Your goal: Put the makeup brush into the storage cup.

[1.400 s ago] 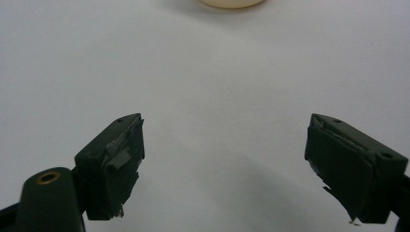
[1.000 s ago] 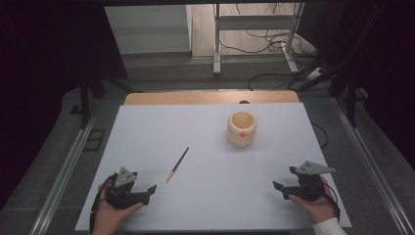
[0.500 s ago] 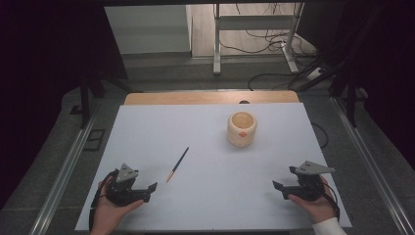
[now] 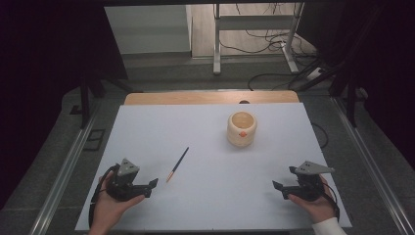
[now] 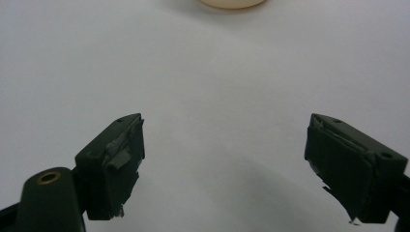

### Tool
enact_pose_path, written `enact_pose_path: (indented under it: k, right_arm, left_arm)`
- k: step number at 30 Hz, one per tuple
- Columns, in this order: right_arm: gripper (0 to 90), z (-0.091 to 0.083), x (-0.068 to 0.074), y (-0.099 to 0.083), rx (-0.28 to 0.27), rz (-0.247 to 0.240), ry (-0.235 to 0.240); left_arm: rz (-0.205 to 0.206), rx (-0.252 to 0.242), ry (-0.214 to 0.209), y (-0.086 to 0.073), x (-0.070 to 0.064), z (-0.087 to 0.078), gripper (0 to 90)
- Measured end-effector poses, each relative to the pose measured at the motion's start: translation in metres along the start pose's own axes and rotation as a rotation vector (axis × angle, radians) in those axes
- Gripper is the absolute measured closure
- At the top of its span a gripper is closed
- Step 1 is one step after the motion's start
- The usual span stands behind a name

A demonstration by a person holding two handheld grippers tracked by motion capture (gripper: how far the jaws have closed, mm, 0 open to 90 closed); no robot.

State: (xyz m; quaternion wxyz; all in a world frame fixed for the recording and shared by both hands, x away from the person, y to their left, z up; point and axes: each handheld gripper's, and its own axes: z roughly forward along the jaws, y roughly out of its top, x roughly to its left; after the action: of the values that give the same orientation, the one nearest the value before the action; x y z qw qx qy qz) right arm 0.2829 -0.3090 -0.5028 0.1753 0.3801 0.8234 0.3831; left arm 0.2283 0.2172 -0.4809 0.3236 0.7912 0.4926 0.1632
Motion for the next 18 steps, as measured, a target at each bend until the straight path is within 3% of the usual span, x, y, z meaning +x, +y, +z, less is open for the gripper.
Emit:
enact_pose_path:
  k: [6,18]
  right_arm:
    - [15.3,0.0,0.0,0.0,0.001,-0.001,0.0]
    - [15.4,0.0,0.0,0.0,0.001,0.002,0.002]
  left_arm:
    - [0.012,0.033,-0.018,0.007,-0.002,0.004,19.7]
    - [0.037,0.041,-0.035,0.02,-0.007,0.009,19.8]
